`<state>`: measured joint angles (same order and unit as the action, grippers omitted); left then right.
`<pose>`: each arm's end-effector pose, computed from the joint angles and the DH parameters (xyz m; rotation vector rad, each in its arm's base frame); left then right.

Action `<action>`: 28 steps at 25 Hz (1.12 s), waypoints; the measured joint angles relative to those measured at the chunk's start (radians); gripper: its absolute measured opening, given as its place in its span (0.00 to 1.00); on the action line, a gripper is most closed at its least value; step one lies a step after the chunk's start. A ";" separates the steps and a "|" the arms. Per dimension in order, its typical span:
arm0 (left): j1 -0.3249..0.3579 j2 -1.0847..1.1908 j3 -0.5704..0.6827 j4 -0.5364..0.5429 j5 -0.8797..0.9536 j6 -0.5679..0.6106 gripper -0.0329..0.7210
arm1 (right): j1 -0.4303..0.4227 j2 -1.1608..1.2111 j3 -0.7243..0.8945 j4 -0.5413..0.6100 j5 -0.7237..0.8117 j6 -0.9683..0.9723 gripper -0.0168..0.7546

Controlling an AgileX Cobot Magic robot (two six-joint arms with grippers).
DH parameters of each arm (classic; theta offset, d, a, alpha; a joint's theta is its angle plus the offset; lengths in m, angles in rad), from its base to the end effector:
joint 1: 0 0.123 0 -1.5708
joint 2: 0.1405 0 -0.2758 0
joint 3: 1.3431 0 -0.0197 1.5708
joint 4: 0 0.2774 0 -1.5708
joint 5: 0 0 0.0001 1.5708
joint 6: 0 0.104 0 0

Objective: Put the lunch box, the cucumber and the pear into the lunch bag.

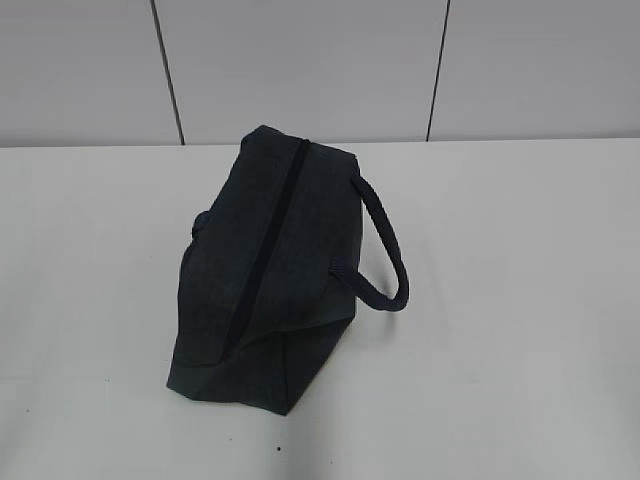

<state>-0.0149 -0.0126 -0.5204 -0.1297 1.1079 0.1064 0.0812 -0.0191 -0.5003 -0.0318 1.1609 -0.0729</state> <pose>0.0319 -0.0125 0.2872 0.1366 2.0485 -0.0985 0.0314 -0.0005 0.2759 -0.1598 2.1188 -0.0336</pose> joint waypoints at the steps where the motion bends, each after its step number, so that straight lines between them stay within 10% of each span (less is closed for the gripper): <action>1: 0.000 0.000 0.000 0.000 0.000 0.000 0.62 | 0.000 0.000 0.000 0.000 0.000 0.000 0.43; 28: 0.002 -0.005 0.000 0.000 0.000 0.000 0.62 | -0.063 0.000 0.000 0.000 -0.004 0.000 0.43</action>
<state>-0.0131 -0.0176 -0.5204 -0.1297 1.1079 0.1064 0.0180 -0.0191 -0.5003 -0.0318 1.1570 -0.0729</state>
